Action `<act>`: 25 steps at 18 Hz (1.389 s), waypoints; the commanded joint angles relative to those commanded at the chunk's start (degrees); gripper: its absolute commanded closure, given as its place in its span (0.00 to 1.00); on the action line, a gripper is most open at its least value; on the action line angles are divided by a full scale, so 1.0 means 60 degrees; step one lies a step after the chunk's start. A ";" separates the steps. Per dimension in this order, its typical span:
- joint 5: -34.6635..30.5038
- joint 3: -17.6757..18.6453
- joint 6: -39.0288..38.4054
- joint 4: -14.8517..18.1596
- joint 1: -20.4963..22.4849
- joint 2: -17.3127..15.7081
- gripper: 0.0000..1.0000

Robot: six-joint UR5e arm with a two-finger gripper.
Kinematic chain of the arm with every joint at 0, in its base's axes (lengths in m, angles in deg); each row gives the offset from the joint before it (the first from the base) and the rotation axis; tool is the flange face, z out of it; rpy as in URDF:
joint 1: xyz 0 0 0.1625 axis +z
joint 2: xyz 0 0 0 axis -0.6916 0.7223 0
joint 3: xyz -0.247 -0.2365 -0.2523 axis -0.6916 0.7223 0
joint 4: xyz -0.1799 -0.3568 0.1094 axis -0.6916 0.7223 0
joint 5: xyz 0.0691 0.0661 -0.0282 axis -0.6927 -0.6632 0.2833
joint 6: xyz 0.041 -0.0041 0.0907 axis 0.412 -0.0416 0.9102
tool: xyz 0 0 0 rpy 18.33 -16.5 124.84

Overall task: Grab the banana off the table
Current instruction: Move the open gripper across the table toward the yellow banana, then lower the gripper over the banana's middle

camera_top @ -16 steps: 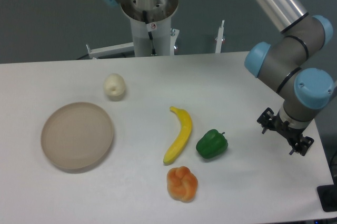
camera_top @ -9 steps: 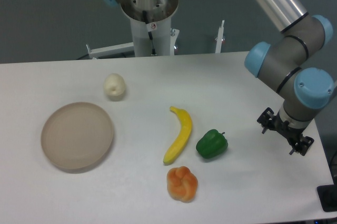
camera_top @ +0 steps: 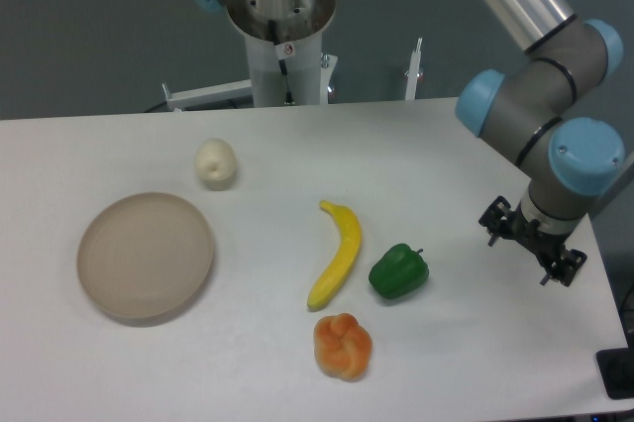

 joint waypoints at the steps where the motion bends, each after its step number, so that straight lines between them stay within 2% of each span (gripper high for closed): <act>1: -0.0014 0.0015 -0.0249 -0.0001 -0.0190 -0.0044 0.00; 3: -0.0015 0.0117 -0.0572 -0.0001 -0.0338 -0.0132 0.00; 6: -0.0029 0.0629 -0.1755 -0.0044 -0.1039 -0.0512 0.00; 11: -0.0029 0.0659 -0.3004 -0.0059 -0.2094 -0.0586 0.00; 14: -0.0029 0.1068 -0.3473 -0.0599 -0.2462 -0.0571 0.00; 18: -0.0029 0.2209 -0.3518 -0.1858 -0.2695 -0.0645 0.00; 20: -0.0029 0.2504 -0.3591 -0.2080 -0.2711 -0.0616 0.00; 25: -0.0029 0.2621 -0.4148 -0.2110 -0.2785 -0.0440 0.00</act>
